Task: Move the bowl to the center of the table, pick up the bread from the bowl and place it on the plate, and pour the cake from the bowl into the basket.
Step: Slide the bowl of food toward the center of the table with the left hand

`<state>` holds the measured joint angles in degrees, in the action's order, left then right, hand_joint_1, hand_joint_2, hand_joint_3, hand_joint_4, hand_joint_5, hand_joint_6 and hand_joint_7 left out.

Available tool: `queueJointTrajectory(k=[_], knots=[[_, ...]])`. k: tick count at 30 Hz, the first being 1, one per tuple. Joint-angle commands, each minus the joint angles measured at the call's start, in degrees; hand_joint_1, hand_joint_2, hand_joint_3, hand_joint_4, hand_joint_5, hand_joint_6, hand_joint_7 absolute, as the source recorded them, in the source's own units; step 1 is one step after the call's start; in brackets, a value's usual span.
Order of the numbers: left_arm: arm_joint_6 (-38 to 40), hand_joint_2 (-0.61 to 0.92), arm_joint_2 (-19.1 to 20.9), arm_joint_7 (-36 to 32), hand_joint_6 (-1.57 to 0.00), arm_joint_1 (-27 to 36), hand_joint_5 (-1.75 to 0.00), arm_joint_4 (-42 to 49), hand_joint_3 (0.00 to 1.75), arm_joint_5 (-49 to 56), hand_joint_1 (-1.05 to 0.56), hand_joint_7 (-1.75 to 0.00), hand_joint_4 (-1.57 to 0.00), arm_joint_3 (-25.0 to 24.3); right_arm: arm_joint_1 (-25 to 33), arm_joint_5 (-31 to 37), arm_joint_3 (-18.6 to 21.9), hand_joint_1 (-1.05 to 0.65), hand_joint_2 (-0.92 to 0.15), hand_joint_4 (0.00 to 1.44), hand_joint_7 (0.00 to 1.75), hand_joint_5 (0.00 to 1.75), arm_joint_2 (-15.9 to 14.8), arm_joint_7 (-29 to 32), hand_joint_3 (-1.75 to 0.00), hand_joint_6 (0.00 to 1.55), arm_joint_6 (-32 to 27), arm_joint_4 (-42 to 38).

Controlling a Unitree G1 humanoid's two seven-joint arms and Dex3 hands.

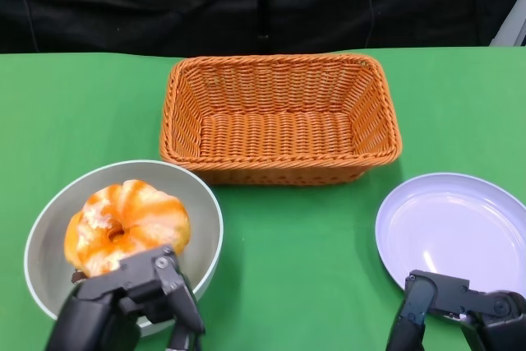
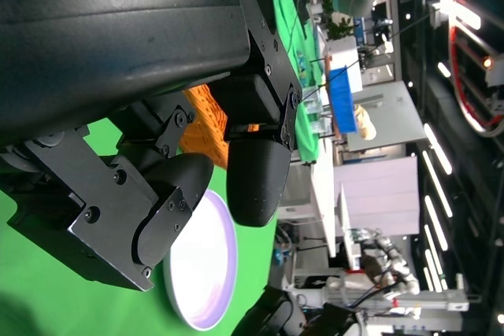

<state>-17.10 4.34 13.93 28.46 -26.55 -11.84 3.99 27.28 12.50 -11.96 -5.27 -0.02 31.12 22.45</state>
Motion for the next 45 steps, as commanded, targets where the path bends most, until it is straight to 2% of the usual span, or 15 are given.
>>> queueJointTrajectory(k=[1, 2, 3, 7, 8, 10, 12, 15, 19, 23, 25, 28, 31, 37, 45], knots=[[-1.57, 0.43, 1.14, 0.87, -0.73, -0.39, -1.44, -0.65, 1.34, -0.90, 0.01, -1.17, -0.74, -1.35, 0.87, 1.69, -0.96, 0.17, -0.13, 1.00, 1.48, 1.72, -0.21, -0.12, -1.75, 0.95, 1.46, 2.14], [-2.33, 0.46, 1.19, 0.87, -0.73, -0.71, -1.30, -0.50, 1.21, -0.47, -0.04, -1.02, -0.73, -1.74, 0.86, 1.59, -1.04, 0.16, -0.13, 1.00, 1.48, 1.73, -0.20, -0.17, -1.75, 0.94, 1.35, 2.21], [-2.89, 0.48, 1.21, 0.90, -0.73, -0.93, -1.24, -0.37, 1.15, -0.17, -0.06, -0.95, -0.73, -2.01, 0.86, 1.52, -1.09, 0.15, -0.14, 1.00, 1.48, 1.73, -0.19, -0.21, -1.75, 0.94, 1.27, 2.25], [-3.76, 0.50, 2.09, 0.87, -0.75, -1.86, -1.18, -0.65, 1.08, 0.50, -0.08, -0.87, -0.73, -3.68, 0.74, 1.94, -0.96, 0.15, -0.14, 1.00, 1.48, 1.74, -0.14, -0.15, -1.75, 0.94, 0.88, 2.63], [-3.95, 0.62, 2.75, 0.82, -0.66, -2.46, -1.07, -1.06, 0.79, 0.88, -0.21, -0.70, -0.66, -4.84, 0.65, 2.29, -0.85, 0.15, -0.14, 1.00, 1.48, 1.74, -0.11, -0.09, -1.75, 0.94, 0.60, 2.91], [-6.57, 0.82, 4.97, 1.09, -0.63, -4.54, -0.90, -0.09, 0.40, 2.89, -0.34, -0.47, -0.61, -8.36, 0.33, 2.60, -0.73, 0.15, -0.14, 0.99, 1.48, 1.74, -0.04, 0.06, -1.75, 0.94, 0.49, 2.86], [-8.05, 0.90, 6.30, 1.24, -0.59, -5.65, -0.79, 0.86, 0.25, 4.02, -0.40, -0.36, -0.56, -10.31, 0.18, 2.46, -0.76, 0.15, -0.14, 0.99, 1.49, 1.73, -0.05, 0.04, -1.75, 0.94, 0.34, 2.81], [-8.00, 0.92, 7.83, 0.73, -0.52, -6.63, -0.66, 1.42, 0.21, 4.89, -0.47, -0.22, -0.47, -12.88, 0.06, 2.43, -0.81, 0.15, -0.14, 0.99, 1.49, 1.74, -0.02, 0.08, -1.75, 0.94, 0.25, 2.78], [-7.89, 0.92, 9.62, 1.05, -0.42, -8.01, -0.59, 3.02, 0.21, 4.30, -0.51, -0.14, -0.34, -16.13, 0.06, 2.71, -0.90, 0.16, -0.14, 0.99, 1.48, 1.74, -0.01, 0.27, -1.75, 0.93, 0.53, 2.52], [-7.79, 0.92, 10.74, 0.64, -0.39, -8.82, -0.57, 4.11, 0.22, 4.98, -0.50, -0.12, -0.30, -18.39, 0.02, 2.24, -1.04, 0.15, -0.14, 0.99, 1.49, 1.74, -0.06, 0.28, -1.75, 0.93, 0.66, 2.28], [-5.48, 0.92, 11.19, -1.46, -0.38, -9.51, -0.52, 4.37, 0.21, 7.22, -0.57, -0.10, -0.23, -21.21, 0.04, 1.36, -1.26, 0.17, -0.13, 1.00, 1.49, 1.75, -0.20, -0.08, -1.75, 0.93, 0.47, 2.35], [-3.01, 0.92, 11.79, -2.56, -0.38, -10.17, -0.51, 4.60, 0.21, 9.34, -0.61, -0.08, -0.21, -23.00, -0.04, 1.65, -1.06, 0.17, -0.12, 1.01, 1.49, 1.75, -0.30, 0.00, -1.75, 0.93, 0.49, 2.27], [-0.81, 0.92, 13.23, -3.49, -0.32, -11.16, -0.46, 5.91, 0.27, 12.42, -0.65, -0.04, -0.11, -24.71, -0.45, 2.38, -0.52, 0.18, -0.12, 1.00, 1.50, 1.74, -0.41, 0.41, -1.75, 0.93, 1.16, 1.62], [4.91, 0.92, 14.45, -5.00, -0.27, -12.66, -0.48, 7.78, 0.32, 16.77, -0.72, -0.01, -0.03, -25.90, -0.81, 2.60, -0.47, 0.17, -0.12, 1.01, 1.49, 1.73, -0.55, 0.56, -1.75, 0.94, 1.36, 1.21], [8.16, 0.92, 14.45, -5.55, -0.22, -13.88, -0.50, 10.29, 0.32, 17.65, -0.65, 0.00, 0.00, -25.26, -0.80, 2.35, -0.60, 0.15, -0.13, 1.01, 1.49, 1.73, -0.63, 0.49, -1.75, 0.95, 1.31, 0.99]])
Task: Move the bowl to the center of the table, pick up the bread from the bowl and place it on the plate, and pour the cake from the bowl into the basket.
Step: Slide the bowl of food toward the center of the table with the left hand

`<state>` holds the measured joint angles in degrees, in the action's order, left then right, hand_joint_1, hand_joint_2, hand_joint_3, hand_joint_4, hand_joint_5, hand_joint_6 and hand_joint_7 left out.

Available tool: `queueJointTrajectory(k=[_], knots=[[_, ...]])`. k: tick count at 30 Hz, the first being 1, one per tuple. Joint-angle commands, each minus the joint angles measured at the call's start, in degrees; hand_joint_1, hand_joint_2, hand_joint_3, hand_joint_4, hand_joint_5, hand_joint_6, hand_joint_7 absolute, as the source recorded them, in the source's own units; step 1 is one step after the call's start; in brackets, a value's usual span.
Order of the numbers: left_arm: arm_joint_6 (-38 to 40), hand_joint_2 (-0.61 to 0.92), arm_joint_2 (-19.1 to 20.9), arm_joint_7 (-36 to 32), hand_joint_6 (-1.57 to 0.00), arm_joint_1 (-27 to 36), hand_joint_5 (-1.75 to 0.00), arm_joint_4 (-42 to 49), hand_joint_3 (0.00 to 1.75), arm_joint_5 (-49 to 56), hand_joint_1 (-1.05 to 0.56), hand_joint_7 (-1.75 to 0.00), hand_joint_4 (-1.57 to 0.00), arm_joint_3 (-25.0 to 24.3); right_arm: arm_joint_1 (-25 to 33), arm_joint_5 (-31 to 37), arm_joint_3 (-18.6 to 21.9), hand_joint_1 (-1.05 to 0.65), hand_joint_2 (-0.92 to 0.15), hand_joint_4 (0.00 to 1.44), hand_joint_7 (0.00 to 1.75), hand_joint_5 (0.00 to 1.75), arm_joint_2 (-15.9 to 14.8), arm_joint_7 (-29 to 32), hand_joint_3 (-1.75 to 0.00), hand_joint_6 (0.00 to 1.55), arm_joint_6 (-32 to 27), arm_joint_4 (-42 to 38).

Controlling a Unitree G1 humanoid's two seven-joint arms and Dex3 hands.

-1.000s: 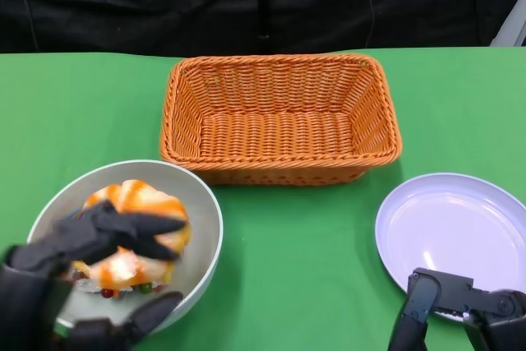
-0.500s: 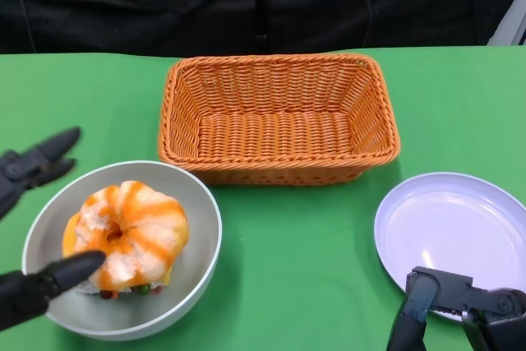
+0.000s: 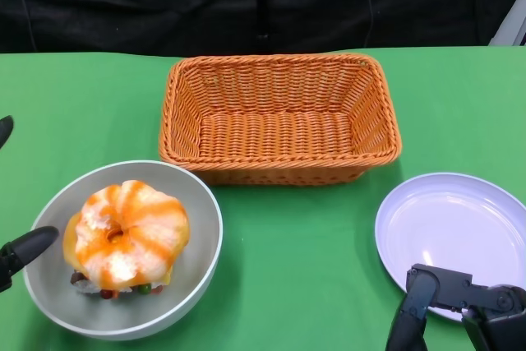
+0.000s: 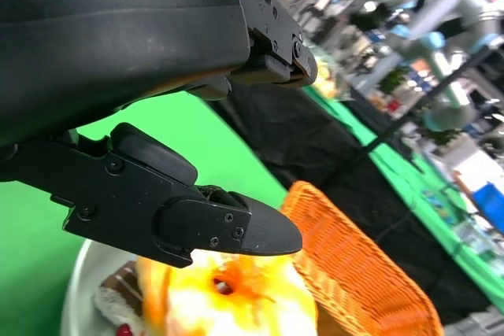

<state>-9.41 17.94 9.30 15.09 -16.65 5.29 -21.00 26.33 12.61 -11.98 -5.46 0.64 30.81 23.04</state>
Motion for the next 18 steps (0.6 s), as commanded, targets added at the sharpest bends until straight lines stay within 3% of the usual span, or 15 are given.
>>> queueJointTrajectory(k=[1, 3, 7, 18], knots=[[0.51, 0.92, 0.85, -0.92, -0.22, -0.51, -0.50, 0.40, 0.32, 0.52, -0.65, 0.00, 0.00, -0.27, 0.16, 2.24, -0.58, 0.15, -0.13, 1.01, 1.49, 1.73, -0.45, -0.16, -1.75, 0.95, 1.62, 0.39], [0.53, 0.92, 0.85, -0.92, -0.22, -0.52, -0.50, 0.39, 0.32, 0.52, -0.65, 0.00, 0.00, -0.26, 0.16, 2.24, -0.58, 0.15, -0.13, 1.01, 1.49, 1.73, -0.45, -0.16, -1.75, 0.95, 1.62, 0.39], [4.99, 0.92, 1.68, -0.29, -0.17, -2.30, -0.31, 6.40, 0.38, 1.34, -0.58, -0.01, 0.00, 1.22, 0.28, 3.07, -0.52, 0.18, -0.11, 1.01, 1.48, 1.72, -0.47, -0.15, -1.75, 0.96, 0.99, 1.07], [25.83, 0.92, 5.79, 7.38, -0.08, -6.47, -0.14, 10.16, 0.48, -3.29, -0.62, -0.01, 0.00, 4.33, 0.55, 2.45, -0.37, 0.16, -0.11, 1.02, 1.48, 1.72, -0.94, -0.52, -1.75, 0.96, 0.84, 1.45]])
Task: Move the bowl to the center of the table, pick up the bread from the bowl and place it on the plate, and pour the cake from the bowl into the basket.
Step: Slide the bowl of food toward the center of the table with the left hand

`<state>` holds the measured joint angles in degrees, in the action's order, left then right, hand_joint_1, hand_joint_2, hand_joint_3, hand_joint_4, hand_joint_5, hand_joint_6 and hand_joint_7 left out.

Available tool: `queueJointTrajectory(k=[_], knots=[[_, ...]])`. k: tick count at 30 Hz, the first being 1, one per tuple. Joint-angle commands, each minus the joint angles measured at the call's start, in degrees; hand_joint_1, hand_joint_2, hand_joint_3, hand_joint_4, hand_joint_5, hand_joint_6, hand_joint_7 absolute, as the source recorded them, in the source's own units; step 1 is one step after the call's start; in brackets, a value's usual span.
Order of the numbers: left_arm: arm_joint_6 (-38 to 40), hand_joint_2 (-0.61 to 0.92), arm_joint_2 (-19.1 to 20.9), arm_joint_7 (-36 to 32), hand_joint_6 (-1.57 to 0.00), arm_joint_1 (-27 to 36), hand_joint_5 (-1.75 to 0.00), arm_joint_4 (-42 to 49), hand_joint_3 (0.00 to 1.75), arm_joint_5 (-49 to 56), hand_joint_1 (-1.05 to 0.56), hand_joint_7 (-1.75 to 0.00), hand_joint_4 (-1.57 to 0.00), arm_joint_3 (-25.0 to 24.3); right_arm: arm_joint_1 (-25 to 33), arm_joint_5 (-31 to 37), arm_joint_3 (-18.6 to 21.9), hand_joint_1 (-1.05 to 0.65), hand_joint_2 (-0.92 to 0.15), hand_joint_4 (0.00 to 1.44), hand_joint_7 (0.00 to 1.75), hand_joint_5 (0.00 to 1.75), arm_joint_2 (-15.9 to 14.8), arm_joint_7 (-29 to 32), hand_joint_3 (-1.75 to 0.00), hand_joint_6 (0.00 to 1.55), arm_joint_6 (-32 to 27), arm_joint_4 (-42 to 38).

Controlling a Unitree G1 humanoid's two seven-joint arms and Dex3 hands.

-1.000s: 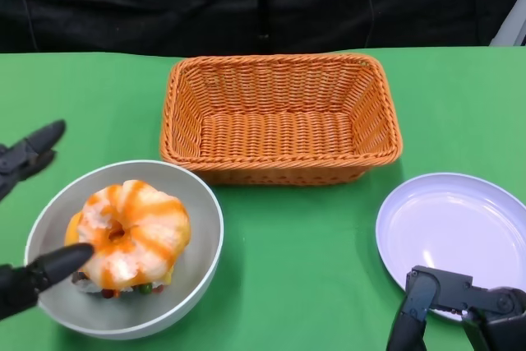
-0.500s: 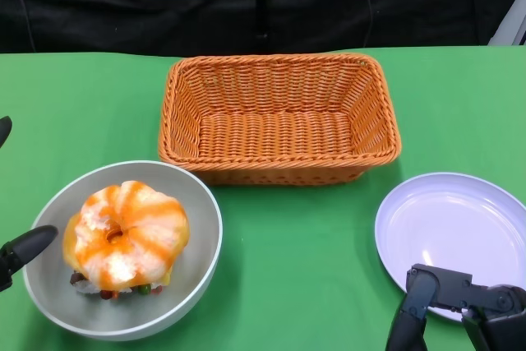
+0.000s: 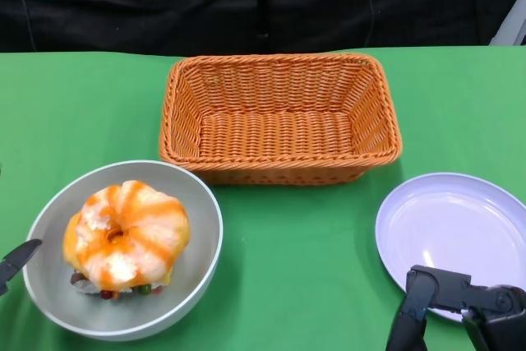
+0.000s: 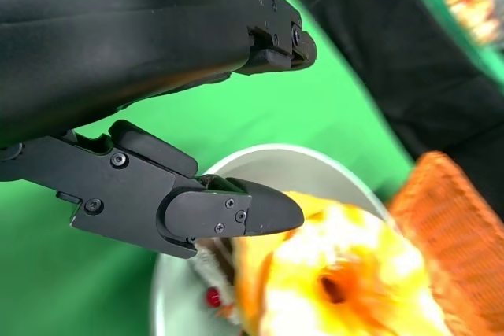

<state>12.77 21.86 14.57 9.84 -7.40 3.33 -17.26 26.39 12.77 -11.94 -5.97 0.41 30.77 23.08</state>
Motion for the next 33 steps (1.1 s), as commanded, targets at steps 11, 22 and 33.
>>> queueJointTrajectory(k=[11, 22, 33], knots=[[18.26, 0.92, 2.39, 8.58, -0.02, -4.81, 0.00, 2.94, 0.51, -11.42, -0.61, 0.00, 0.00, 0.49, 0.87, 1.86, -0.65, 0.16, -0.12, 1.01, 1.47, 1.72, -0.49, -0.41, -1.75, 0.95, 0.96, 1.63], [32.96, 0.92, 1.47, 13.72, 0.00, -9.26, 0.00, 3.22, 0.55, -25.64, -0.64, 0.00, 0.00, -0.18, 0.92, 2.07, -0.81, 0.13, -0.14, 0.99, 1.48, 1.74, -0.33, -0.37, -1.75, 0.94, 0.69, 2.10], [39.67, 0.92, -1.02, 11.33, 0.00, -9.82, 0.00, -0.65, 0.50, -31.43, -0.68, 0.00, 0.00, 1.71, 0.43, 2.44, -0.83, 0.12, -0.14, 0.98, 1.49, 1.74, -0.29, -0.30, -1.75, 0.93, 0.69, 2.14]])
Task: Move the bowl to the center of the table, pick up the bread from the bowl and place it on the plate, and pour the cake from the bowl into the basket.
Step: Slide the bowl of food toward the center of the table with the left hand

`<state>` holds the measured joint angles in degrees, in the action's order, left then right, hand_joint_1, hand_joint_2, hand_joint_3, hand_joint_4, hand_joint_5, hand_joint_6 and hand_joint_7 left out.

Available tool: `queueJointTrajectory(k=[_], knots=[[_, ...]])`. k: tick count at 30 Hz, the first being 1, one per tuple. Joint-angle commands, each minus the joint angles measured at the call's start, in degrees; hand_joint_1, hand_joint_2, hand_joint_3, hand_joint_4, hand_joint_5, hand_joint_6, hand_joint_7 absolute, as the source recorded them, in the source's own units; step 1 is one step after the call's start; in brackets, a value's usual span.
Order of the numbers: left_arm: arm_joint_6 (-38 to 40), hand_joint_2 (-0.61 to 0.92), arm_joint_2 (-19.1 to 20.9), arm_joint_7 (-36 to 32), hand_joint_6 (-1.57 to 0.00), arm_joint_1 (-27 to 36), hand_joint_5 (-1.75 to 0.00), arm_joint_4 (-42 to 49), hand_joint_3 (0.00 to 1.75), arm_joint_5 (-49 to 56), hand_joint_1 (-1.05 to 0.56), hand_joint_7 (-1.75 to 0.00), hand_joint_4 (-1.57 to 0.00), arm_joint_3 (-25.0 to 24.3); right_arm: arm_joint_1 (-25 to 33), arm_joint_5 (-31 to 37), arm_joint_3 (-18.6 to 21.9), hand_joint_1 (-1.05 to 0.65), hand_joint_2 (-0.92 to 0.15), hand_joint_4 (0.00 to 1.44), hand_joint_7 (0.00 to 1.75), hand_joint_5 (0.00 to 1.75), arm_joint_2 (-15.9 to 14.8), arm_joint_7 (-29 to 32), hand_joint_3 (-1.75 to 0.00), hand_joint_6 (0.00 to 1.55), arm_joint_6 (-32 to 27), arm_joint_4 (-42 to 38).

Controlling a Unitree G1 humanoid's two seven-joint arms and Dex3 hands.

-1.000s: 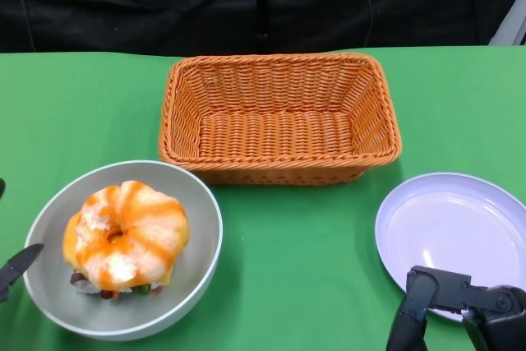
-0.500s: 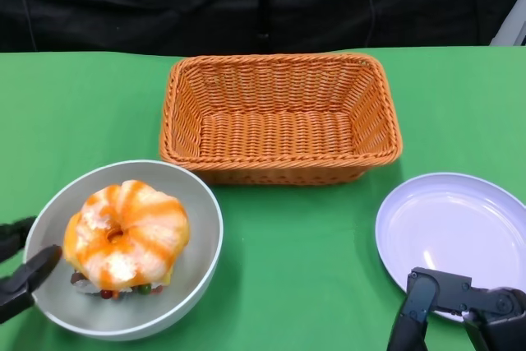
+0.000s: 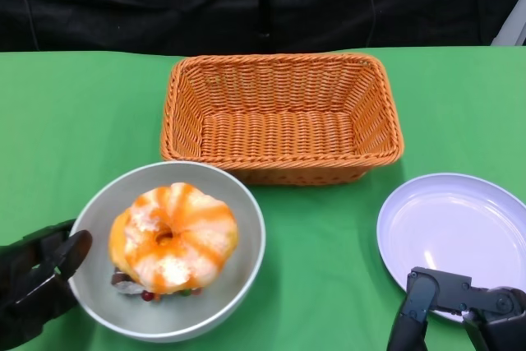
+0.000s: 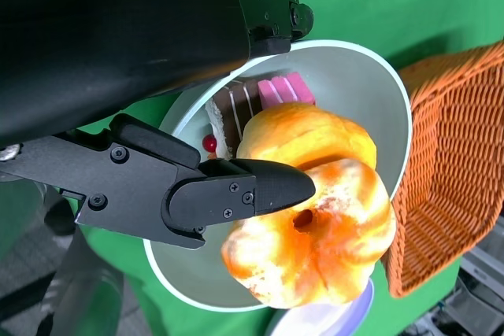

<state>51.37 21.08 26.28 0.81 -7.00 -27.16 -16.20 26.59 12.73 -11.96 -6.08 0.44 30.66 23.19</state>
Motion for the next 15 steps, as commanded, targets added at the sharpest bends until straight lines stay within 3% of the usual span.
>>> queueJointTrajectory(k=[1, 7, 11, 13, 15], knots=[[1.24, 0.92, -0.27, -0.43, 0.00, -0.81, 0.00, -1.22, 0.50, -1.16, -0.68, 0.00, 0.00, 0.82, 0.23, 2.56, -0.80, 0.12, -0.14, 0.98, 1.49, 1.74, -0.17, -0.33, -1.75, 0.93, 0.65, 2.11], [3.60, 0.92, -1.78, -1.54, 0.00, -1.10, 0.00, -3.77, 0.52, -2.03, -0.69, 0.00, 0.00, 2.64, -0.04, 3.03, -0.74, 0.11, -0.14, 0.93, 1.44, 1.69, 0.29, 0.48, -1.75, 0.86, 1.82, 1.76], [4.48, 0.92, -2.42, -2.47, 0.00, -1.39, 0.00, -5.12, 0.53, -2.33, -0.69, 0.00, 0.00, 4.07, -0.51, 4.86, -0.71, 0.02, -0.17, 0.73, 1.35, 1.62, -0.03, 0.33, -1.67, 0.67, 1.12, 2.89], [4.34, 0.92, -2.56, -2.51, 0.00, -1.69, 0.00, -5.37, 0.53, -2.23, -0.69, 0.00, 0.00, 5.39, -0.57, 7.11, -0.25, -0.06, -0.21, 0.56, 1.29, 1.55, -0.78, -0.39, -1.58, 0.47, -0.83, 4.54], [4.03, 0.92, -2.55, -2.78, 0.00, -2.15, 0.00, -5.59, 0.53, -1.50, -0.71, 0.00, 0.00, 7.33, -1.23, 8.58, -0.13, -0.13, -0.29, 0.34, 1.24, 1.48, -1.64, -1.16, -1.36, 0.25, -2.55, 5.73]])
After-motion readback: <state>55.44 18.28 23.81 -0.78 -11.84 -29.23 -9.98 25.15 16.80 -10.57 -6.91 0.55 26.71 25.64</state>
